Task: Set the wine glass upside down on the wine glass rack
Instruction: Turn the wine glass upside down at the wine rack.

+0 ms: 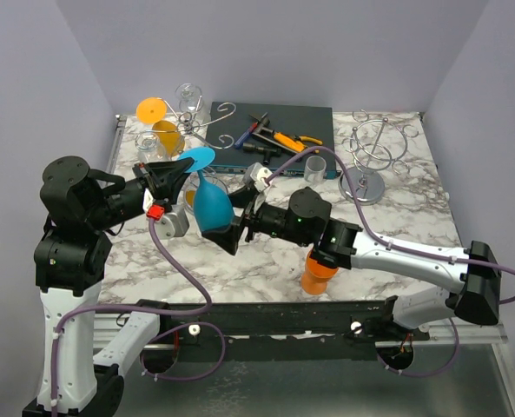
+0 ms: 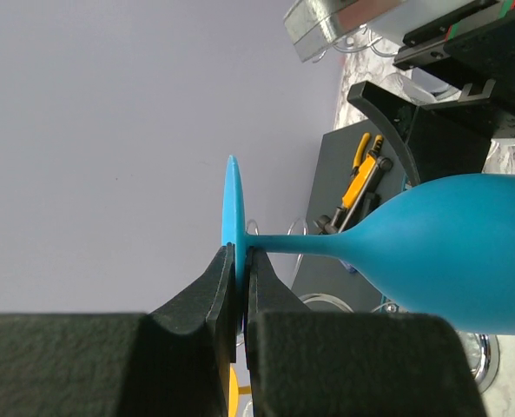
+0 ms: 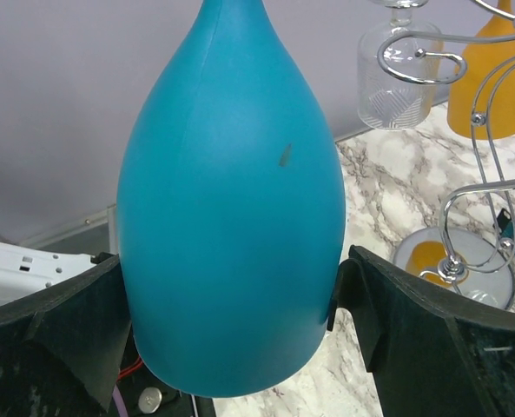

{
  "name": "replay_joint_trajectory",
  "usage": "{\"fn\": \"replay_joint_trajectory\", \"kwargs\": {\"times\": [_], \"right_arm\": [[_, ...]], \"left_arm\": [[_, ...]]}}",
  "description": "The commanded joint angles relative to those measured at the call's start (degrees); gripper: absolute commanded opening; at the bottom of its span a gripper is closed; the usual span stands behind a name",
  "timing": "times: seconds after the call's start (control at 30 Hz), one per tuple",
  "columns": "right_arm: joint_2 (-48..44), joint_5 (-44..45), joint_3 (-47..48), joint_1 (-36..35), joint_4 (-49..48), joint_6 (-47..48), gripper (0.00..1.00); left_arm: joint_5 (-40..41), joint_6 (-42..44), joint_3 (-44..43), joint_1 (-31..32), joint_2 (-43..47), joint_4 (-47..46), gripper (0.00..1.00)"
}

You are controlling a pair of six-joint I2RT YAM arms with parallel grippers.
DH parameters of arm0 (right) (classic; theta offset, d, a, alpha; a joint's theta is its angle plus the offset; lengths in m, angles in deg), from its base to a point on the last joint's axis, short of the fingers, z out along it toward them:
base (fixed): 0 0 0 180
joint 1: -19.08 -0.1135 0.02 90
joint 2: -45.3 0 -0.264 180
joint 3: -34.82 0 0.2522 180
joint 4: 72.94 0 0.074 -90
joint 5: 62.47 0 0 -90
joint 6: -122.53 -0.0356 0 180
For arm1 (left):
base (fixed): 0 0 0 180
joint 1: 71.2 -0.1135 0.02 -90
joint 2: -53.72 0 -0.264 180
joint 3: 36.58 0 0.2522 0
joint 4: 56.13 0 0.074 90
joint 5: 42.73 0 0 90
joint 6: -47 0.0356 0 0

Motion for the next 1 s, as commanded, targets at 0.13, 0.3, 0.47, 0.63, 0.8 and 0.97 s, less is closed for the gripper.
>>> {"fn": "replay_joint_trajectory", "kwargs": {"times": [0.13,0.3,0.47,0.63,0.8,0.97], "right_arm": [[3.4,-4.9,3.2,1.8,-4.8,-3.7,0.99],[3.6,-8.8,3.3,2.9,-5.5,-6.2,0.99],[3.9,-13.5,3.7,3.6,-3.6,-7.7,0.96],[2.8,-21.8,2.0,5.9,-3.5,-10.3,0.87],[2.7,-25.8,2.1,7.5,-3.9,-12.1,0.75],[3.3,-25.2,2.1,7.9,-5.7,-12.4,0.72]], "left_arm": [[-6.3,-2.4,0.9,0.2,1.3,0.5,0.01],[-6.4,0.3,2.2,0.2,2.3,0.4,0.01],[-5.6,3.0,2.8,0.2,2.7,0.4,0.0],[-5.6,4.6,3.6,0.2,3.2,0.4,0.0],[-5.9,4.8,3.6,0.2,3.3,0.4,0.01],[-6.0,4.7,3.2,0.2,3.1,0.4,0.31]]}}
